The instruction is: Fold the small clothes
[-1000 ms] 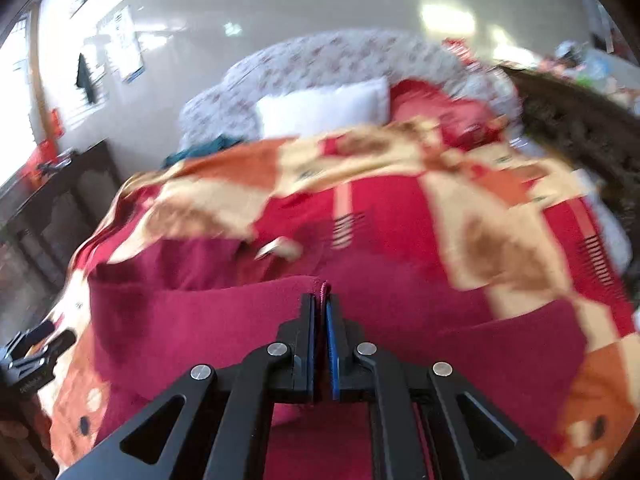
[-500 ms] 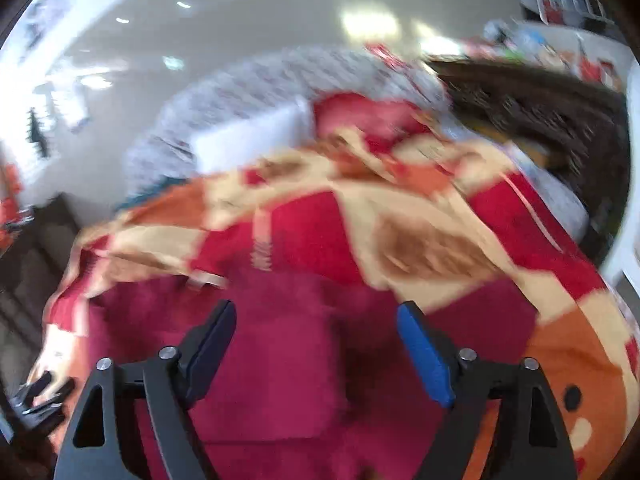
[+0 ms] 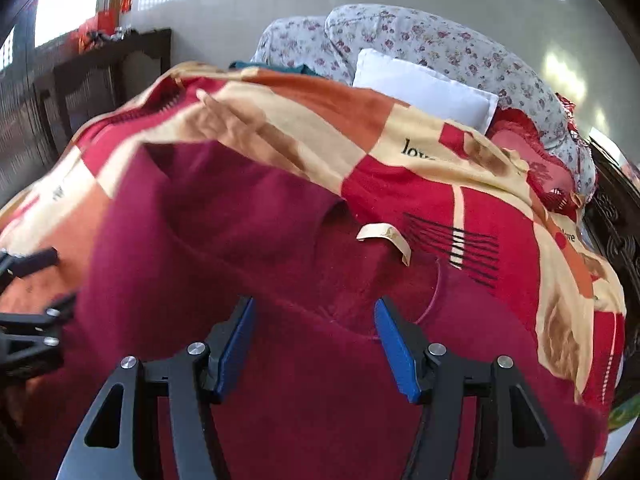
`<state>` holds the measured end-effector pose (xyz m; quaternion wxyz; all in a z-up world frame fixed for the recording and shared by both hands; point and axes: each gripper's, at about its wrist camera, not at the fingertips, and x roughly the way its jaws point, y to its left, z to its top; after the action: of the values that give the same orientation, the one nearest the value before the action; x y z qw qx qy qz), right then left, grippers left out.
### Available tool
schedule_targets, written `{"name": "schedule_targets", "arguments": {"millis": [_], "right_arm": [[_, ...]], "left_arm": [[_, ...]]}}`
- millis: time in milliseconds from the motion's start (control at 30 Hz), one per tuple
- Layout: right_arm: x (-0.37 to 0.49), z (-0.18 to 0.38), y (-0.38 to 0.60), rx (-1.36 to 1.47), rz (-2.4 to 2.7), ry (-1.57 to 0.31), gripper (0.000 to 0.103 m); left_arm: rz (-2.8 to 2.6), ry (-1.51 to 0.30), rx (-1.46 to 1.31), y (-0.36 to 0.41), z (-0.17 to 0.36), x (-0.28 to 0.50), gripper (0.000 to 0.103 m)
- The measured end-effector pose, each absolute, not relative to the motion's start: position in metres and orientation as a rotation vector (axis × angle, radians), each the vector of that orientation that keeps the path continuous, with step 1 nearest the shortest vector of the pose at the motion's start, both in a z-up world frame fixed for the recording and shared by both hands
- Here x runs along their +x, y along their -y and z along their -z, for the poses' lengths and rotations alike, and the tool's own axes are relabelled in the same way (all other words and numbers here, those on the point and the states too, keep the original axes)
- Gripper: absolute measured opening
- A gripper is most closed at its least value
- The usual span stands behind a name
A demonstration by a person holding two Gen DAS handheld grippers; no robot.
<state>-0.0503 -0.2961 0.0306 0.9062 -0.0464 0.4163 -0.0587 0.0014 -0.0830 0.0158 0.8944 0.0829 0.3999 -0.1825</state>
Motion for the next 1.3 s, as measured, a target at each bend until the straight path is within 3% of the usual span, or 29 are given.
{"name": "schedule_targets", "arguments": {"millis": [67, 100, 167, 267, 467, 533, 600, 667, 733, 767, 800, 967, 1300], "right_arm": [[-0.054, -0.031, 0.291, -0.133, 0.114, -0.845, 0.031], [-0.056, -0.033, 0.29, -0.158, 0.119, -0.839, 0.015], [-0.063, -0.041, 0.292, -0.177, 0.142, -0.819, 0.006], [-0.057, -0.043, 0.311, -0.108, 0.242, -0.81, 0.002], [-0.069, -0.045, 0.326, 0.08, 0.175, -0.773, 0.003], [-0.078, -0.054, 0.324, 0.105, 0.127, -0.744, 0.018], [-0.078, -0.057, 0.316, 0.059, 0.119, -0.737, 0.074], [-0.074, -0.055, 0.305, -0.019, 0.105, -0.743, 0.081], [-0.067, -0.045, 0.294, -0.115, 0.109, -0.775, 0.077], [-0.065, -0.041, 0.292, -0.134, 0.112, -0.789, 0.062], [-0.059, -0.032, 0.292, -0.142, 0.102, -0.828, 0.035], [-0.064, -0.039, 0.301, -0.118, 0.137, -0.78, 0.005], [-0.071, -0.039, 0.326, 0.046, 0.187, -0.785, 0.003]], "left_arm": [[0.38, -0.832, 0.171, 0.084, -0.013, 0.003, 0.078], [0.381, -0.834, 0.168, 0.084, -0.013, 0.004, 0.079], [0.382, -0.836, 0.158, 0.083, -0.013, 0.004, 0.08], [0.38, -0.835, 0.152, 0.083, -0.011, 0.004, 0.08], [0.37, -0.824, 0.159, 0.082, -0.016, 0.001, 0.081], [0.357, -0.779, 0.146, 0.078, -0.028, -0.004, 0.081], [0.358, -0.735, 0.128, 0.076, -0.041, -0.009, 0.081], [0.373, -0.709, 0.118, 0.079, -0.053, -0.012, 0.081], [0.399, -0.7, 0.135, 0.089, -0.061, -0.012, 0.081], [0.413, -0.699, 0.146, 0.097, -0.063, -0.011, 0.081], [0.421, -0.7, 0.15, 0.101, -0.064, -0.01, 0.081], [0.417, -0.699, 0.21, 0.135, -0.054, 0.002, 0.081], [0.319, -0.761, 0.2, 0.133, -0.026, 0.033, 0.087]]}}
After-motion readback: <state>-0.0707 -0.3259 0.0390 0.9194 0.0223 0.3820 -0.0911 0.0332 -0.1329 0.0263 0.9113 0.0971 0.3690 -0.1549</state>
